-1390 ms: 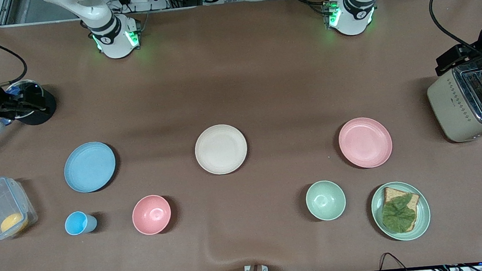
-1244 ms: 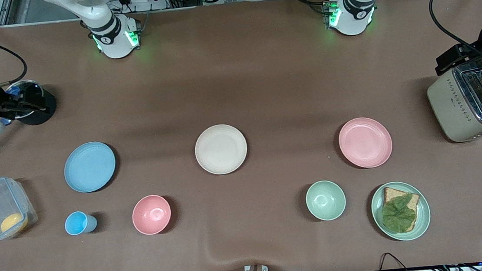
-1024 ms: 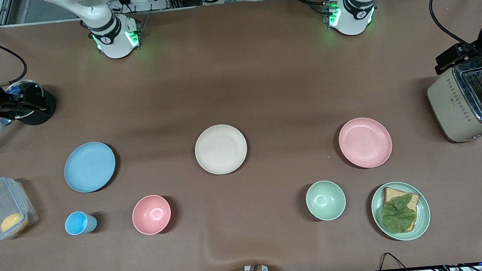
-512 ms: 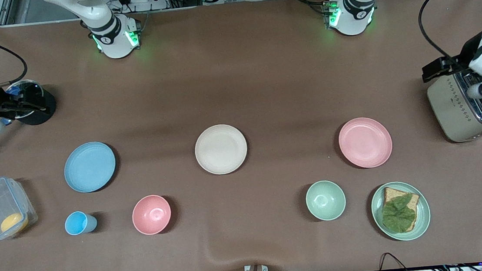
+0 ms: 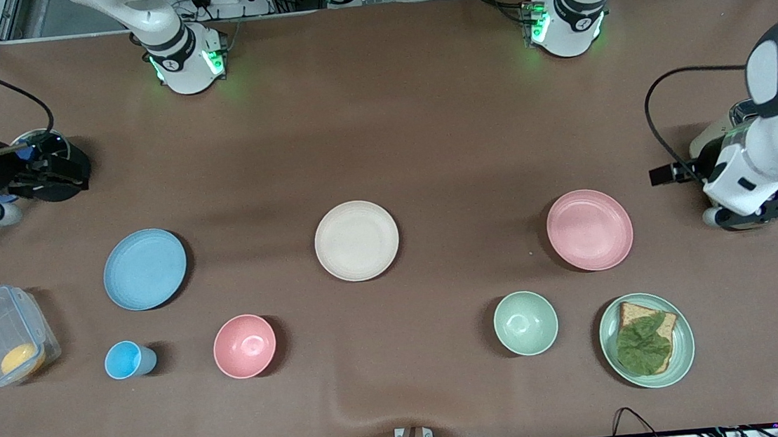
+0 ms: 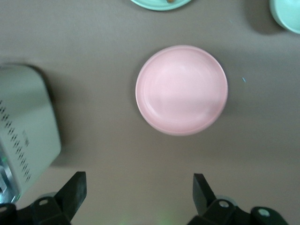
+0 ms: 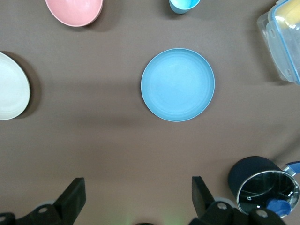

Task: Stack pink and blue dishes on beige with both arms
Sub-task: 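Reach the left gripper to the pink plate while the right gripper reaches the blue plate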

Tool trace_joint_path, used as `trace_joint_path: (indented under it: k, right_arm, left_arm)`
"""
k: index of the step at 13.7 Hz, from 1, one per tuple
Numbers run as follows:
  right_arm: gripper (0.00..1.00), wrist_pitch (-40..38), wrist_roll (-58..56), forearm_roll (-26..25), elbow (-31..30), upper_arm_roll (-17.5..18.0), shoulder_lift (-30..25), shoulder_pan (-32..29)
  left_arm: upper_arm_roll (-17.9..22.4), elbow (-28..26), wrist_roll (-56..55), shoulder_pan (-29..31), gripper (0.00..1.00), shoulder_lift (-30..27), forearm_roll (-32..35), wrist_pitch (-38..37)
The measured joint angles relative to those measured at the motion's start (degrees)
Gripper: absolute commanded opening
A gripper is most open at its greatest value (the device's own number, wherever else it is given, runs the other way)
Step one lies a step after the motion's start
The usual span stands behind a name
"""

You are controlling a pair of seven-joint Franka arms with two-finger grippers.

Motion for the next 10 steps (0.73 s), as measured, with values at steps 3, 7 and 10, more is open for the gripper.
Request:
trace_joint_path:
  k: [3,7,10]
  right_arm:
    - [1.0,1.77,0.0,-0.05,-0.78,-0.26,2.85,-0.19]
    - [1.0,5.24,-0.44,-0.12,-1.08,-0.63,7.99,-0.93]
    - [1.0,8.69,-4.46,-0.18,-1.22,-0.83,12.32,-3.99]
  left_arm:
    - [0.04,-9.63,0.0,2.36,1.0,0.63,0.0,14.53]
    - [0.06,-19.35,0.07,5.01,1.0,5.33,0.0,31.55]
    - [-0.37,-20.05,0.8,6.03,0.93,10.09,0.0,35.46]
